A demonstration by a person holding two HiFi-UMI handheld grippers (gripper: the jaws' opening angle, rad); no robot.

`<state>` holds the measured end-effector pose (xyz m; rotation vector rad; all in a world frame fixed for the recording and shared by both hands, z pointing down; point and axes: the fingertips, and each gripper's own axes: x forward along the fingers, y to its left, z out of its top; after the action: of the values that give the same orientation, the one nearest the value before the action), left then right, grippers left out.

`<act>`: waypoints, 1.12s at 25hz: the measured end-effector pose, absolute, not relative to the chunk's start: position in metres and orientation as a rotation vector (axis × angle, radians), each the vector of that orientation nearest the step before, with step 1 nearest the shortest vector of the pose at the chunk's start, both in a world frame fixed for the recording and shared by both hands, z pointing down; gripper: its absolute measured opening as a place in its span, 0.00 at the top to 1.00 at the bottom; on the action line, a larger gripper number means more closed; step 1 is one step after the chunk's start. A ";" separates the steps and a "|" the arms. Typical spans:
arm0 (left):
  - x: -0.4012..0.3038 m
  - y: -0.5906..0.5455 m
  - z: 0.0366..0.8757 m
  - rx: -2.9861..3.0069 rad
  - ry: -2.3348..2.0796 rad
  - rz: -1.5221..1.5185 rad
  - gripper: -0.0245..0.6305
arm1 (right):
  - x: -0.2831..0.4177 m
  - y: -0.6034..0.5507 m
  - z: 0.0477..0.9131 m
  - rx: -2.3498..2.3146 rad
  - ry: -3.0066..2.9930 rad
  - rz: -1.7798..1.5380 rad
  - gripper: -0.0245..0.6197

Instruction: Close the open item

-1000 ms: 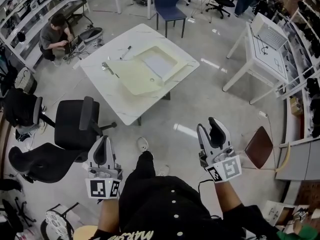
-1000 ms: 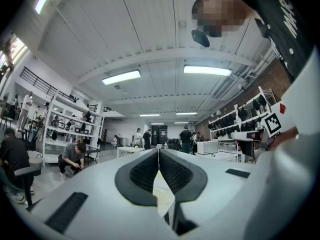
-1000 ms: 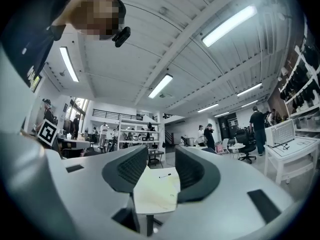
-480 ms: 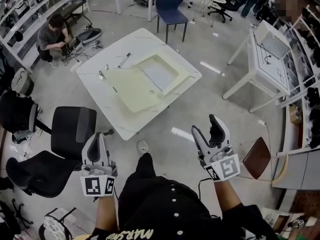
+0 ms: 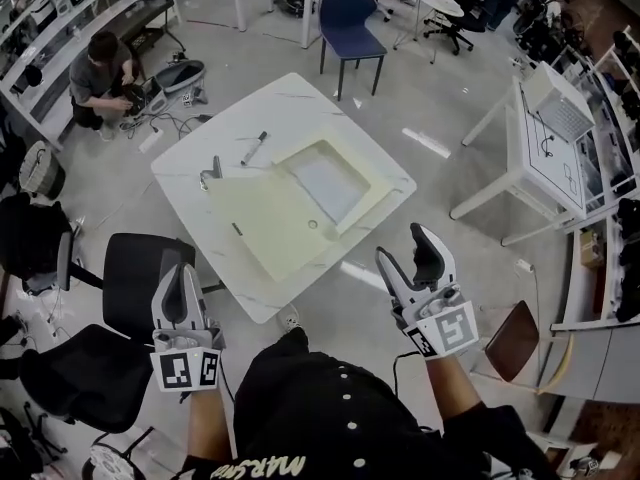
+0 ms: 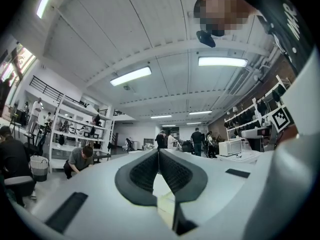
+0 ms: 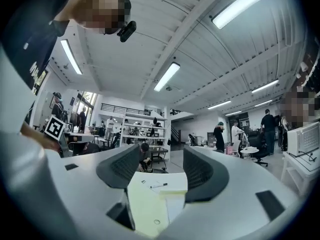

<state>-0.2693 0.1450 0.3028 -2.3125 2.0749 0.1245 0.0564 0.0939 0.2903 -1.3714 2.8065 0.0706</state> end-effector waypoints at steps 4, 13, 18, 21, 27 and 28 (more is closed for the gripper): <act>-0.291 0.114 0.303 -2.287 2.102 0.110 0.93 | 0.020 0.053 0.295 -1.301 2.862 0.053 0.53; -0.325 0.086 0.317 -2.222 2.200 0.058 0.93 | -0.071 -0.006 0.318 -1.076 3.066 -0.101 0.53; -0.327 0.093 0.332 -2.092 2.342 0.016 0.93 | -0.130 -0.001 0.360 -0.756 3.262 -0.330 0.52; -0.326 0.102 0.340 -1.943 2.465 0.015 0.93 | -0.162 0.013 0.389 -0.568 3.381 -0.431 0.51; -0.305 0.122 0.350 -1.734 2.661 0.026 0.93 | -0.204 0.053 0.443 -0.303 3.596 -0.634 0.48; -0.300 0.124 0.351 -1.715 2.679 0.017 0.93 | -0.206 0.058 0.453 -0.288 3.632 -0.646 0.48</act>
<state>-0.2999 0.1244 0.3510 -1.7150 2.6786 0.0167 -0.2057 0.0584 0.4529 -0.2880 3.6317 -0.6459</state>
